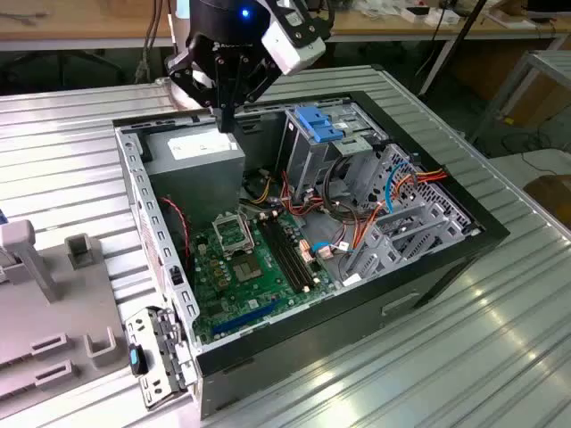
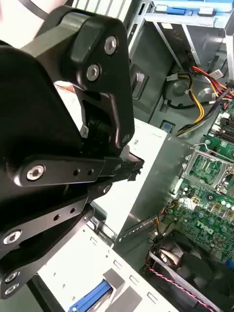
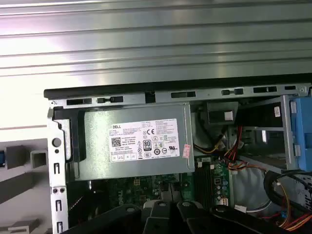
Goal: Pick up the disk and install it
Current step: 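Reach for the disk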
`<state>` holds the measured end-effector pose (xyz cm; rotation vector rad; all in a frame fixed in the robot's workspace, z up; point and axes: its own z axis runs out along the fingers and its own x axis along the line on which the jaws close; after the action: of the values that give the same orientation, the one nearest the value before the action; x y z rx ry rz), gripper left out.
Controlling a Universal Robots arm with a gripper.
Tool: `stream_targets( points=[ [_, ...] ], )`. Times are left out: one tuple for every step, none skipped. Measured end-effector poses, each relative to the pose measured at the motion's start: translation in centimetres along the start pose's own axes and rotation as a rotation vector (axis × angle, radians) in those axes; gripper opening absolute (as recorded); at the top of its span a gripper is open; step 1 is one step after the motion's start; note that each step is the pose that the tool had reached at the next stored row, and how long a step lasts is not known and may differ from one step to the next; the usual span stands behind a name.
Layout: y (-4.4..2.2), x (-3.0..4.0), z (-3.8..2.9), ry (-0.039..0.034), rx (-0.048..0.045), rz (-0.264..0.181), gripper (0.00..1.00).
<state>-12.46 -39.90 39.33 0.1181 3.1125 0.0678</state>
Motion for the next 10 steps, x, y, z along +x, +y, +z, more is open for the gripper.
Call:
stream_targets(
  points=[
    [-0.04,0.58,-0.02,0.0000,0.0000,0.000,0.11],
    [-0.07,0.93,-0.03,0.0000,0.0000,0.000,0.11],
    [-0.08,1.08,-0.03,0.0000,-0.0001,0.000,0.11],
    [-0.10,1.28,-0.04,0.0000,0.0000,0.000,0.11],
    [-0.12,1.62,-0.05,0.0000,0.0001,0.000,0.11],
    [-0.15,1.95,-0.06,0.0000,0.0000,0.000,0.11],
    [-0.18,2.34,-0.07,0.0000,0.0000,0.000,0.11],
    [-0.20,2.62,-0.07,0.0000,0.0000,0.000,0.11],
    [-0.22,2.90,-0.08,0.0000,-0.0001,0.000,0.11],
    [-0.24,3.22,-0.09,0.0000,0.0000,0.000,0.11]
  ],
)
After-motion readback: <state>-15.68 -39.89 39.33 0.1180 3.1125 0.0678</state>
